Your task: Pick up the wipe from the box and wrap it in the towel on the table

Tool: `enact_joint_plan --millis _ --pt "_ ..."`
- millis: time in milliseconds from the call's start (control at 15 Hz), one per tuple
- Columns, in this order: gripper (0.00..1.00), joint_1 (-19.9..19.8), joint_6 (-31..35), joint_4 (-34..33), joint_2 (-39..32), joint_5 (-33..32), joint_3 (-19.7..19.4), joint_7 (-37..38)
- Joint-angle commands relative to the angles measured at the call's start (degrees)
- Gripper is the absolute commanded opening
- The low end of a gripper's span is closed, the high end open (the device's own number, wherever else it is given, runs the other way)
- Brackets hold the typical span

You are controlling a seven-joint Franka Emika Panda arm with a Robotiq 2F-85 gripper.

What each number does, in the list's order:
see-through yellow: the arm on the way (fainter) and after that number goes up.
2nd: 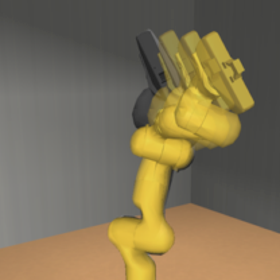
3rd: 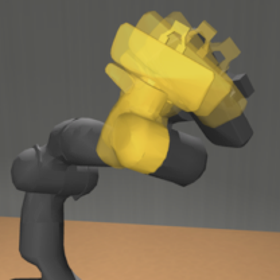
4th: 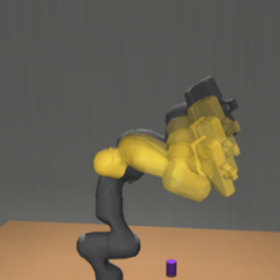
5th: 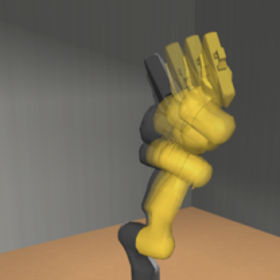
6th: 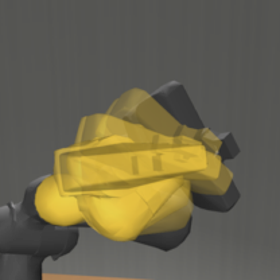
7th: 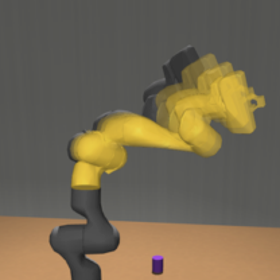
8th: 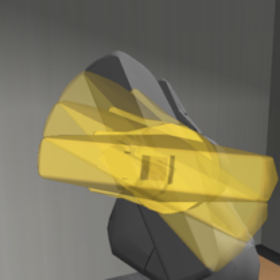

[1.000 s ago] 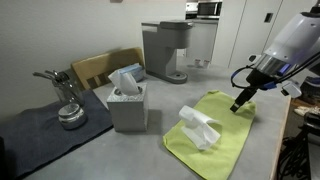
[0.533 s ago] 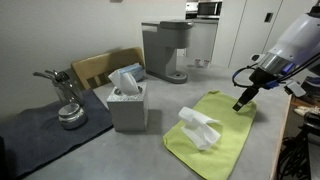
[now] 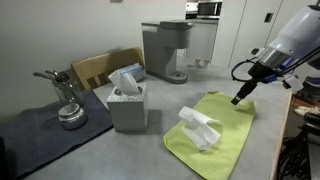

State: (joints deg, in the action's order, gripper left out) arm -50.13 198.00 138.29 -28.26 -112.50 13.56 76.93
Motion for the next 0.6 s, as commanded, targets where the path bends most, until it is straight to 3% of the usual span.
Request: enact_joint_plan --millis 0,533 --pt "1.00 1.0 -0.3 -0.1 2.7 -1.4 -1.5 0.5" --pt "1.00 -3.4 -0.1 -4.1 -5.7 -9.8 -0.4 0.5"
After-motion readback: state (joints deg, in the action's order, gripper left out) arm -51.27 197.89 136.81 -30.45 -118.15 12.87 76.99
